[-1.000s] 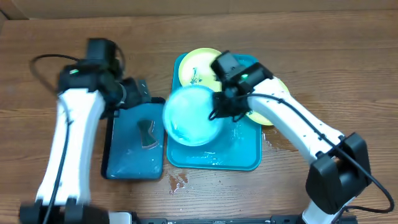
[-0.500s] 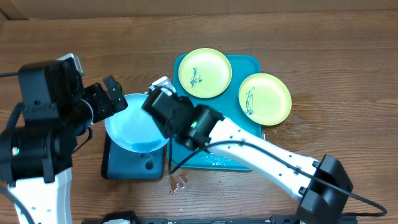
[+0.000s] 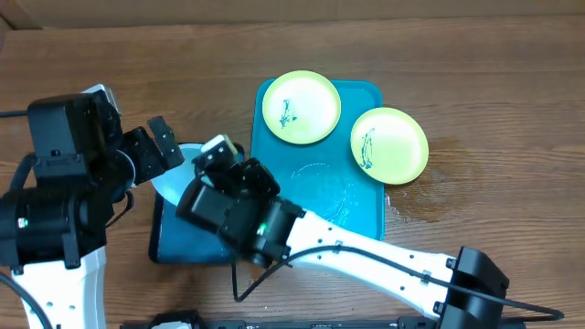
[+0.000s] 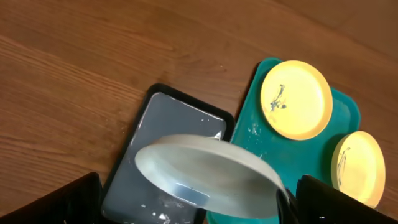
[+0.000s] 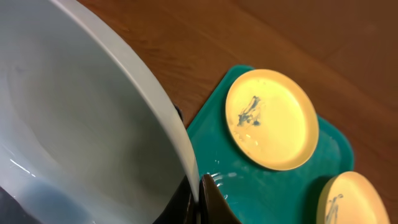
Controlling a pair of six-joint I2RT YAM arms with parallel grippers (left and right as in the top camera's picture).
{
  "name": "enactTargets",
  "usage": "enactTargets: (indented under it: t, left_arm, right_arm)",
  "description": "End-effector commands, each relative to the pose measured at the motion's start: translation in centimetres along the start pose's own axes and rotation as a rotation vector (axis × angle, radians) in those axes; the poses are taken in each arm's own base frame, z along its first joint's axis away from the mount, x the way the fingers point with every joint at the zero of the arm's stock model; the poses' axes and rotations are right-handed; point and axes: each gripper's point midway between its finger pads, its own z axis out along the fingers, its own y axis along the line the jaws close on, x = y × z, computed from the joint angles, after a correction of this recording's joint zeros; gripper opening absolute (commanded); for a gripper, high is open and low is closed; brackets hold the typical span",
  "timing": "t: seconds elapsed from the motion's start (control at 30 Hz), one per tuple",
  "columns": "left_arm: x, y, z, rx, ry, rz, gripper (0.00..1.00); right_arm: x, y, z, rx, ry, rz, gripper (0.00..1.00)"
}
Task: Clean dirty plates on tray and stack at the side
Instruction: 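Lift the white plate with the right gripper and tilt it over the small tray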
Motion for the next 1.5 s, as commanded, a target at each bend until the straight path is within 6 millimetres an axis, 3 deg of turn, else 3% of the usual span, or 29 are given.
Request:
enactTargets:
  t: [0.0,0.17,0.43,0.6,0.93,1.47]
  left_arm:
    - [-0.5,0.2,0.6,-0.02,0.006,0.014,1.0]
    - [-0.8,1.0,1.3,-0.066,0.015,0.038,1.0]
    - [-2.3,7.3,-1.4,-0.226,-0.111,-0.391,1.0]
    - [-2.2,10.0,-2.1,-0.276,-0.123,-0.475,1.0]
    - [-1.9,10.4,-1.9,-0.292,-0.102,-0.481,1.0]
    - [-1.9,10.4,-1.8,-0.291,-0.1,-0.482,1.0]
  right_arm:
    - [-1.5,-1.2,-1.7,0.094,-0.078,0.001,0.04]
    - [-1.5,-0.5,-2.7,0.108,-0.1,-0.021,0.04]
    - [-1.0,-0.2,-3.0,0.105,-0.088,-0.048,0.04]
    - [-1.3,-0.5,-3.1,0.123,-0.102,-0.04,0.04]
    - [-3.8,-4.1,-4.4,0.346,-0.231,0.023,0.04]
    - [-3.8,-4.0,-4.7,0.358,-0.236,-0.005,0.04]
